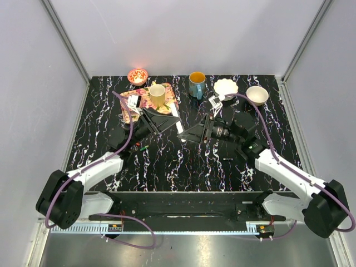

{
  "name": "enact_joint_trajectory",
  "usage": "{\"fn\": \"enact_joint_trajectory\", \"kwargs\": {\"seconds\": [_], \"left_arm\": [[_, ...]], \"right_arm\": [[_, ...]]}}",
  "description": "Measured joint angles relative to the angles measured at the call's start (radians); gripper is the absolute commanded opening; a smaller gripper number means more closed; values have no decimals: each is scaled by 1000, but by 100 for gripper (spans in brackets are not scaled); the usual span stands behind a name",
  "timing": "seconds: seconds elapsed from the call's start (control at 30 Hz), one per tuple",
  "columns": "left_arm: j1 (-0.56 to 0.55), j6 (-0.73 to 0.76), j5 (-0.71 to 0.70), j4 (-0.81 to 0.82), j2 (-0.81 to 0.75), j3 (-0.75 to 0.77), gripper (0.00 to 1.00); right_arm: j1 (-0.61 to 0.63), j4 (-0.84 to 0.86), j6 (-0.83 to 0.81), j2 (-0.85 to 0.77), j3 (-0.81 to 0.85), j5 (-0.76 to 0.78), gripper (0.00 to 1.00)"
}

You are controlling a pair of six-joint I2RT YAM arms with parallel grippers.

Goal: Load the batteries into the remote control
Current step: Adjust the remote control.

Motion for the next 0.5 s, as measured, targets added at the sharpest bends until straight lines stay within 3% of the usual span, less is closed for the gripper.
{"fn": "enact_joint_trajectory", "kwargs": {"seconds": [0.17, 0.37, 0.5], "left_arm": [[24, 61, -7, -135, -44, 1, 99], [22, 275, -116, -561, -217, 72, 99], [-48, 389, -256, -797, -251, 177, 99]], "right_arm": [[0, -332, -163, -64, 78, 38, 0], [9, -748, -409, -103, 267, 277, 0], [50, -892, -491, -98, 306, 462, 0]]}}
